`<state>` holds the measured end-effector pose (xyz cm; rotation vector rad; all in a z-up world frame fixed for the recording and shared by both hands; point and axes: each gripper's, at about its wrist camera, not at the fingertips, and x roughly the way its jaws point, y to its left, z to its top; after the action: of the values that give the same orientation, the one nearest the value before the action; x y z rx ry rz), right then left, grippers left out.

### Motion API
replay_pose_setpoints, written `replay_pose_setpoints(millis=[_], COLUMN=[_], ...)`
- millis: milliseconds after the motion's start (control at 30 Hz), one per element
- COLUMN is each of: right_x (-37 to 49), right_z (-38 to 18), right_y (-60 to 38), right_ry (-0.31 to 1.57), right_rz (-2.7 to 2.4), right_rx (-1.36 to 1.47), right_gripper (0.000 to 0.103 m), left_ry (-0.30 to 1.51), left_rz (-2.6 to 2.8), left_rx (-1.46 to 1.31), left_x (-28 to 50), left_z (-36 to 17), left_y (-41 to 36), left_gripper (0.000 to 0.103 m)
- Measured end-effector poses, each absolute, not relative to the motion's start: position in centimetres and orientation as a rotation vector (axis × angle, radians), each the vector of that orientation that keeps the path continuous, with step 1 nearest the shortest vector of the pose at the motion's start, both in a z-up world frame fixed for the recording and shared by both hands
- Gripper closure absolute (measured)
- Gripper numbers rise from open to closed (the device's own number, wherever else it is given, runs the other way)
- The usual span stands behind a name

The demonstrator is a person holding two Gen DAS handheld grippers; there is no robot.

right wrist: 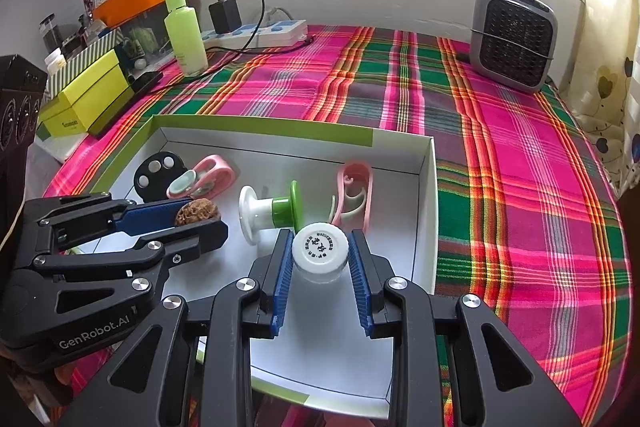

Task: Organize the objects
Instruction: 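Carry the white jar and walnut with both grippers over the box, then open both grippers to drop the jar and walnut into the box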

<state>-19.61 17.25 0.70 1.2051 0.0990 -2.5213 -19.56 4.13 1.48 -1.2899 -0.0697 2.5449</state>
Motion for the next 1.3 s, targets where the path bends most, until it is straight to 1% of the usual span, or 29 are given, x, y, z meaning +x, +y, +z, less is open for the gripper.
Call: replay_pose_setpoints(millis=[833, 1033, 1300], right_x=[-19.43, -19.28, -18.98], right_z=[0.59, 0.70, 0.90], right_y=[17.06, 17.02, 17.09], right_ry=[0.145, 0.150, 0.153], right_rz=[-2.532, -2.533, -2.547], right_rx=[1.210, 1.207, 1.201], right_gripper=[0.073, 0.067, 0.063], left_ry=[-0.063, -0.063, -0.066], left_rz=[2.546, 2.550, 2.561], left_rx=[-1.291, -1.293, -1.288], left_x=[-19.63, -19.67, -19.41], left_z=[1.37, 1.33, 1.41], left_y=[4.25, 4.14, 3.75], left_gripper=[0.073, 0.068, 0.063])
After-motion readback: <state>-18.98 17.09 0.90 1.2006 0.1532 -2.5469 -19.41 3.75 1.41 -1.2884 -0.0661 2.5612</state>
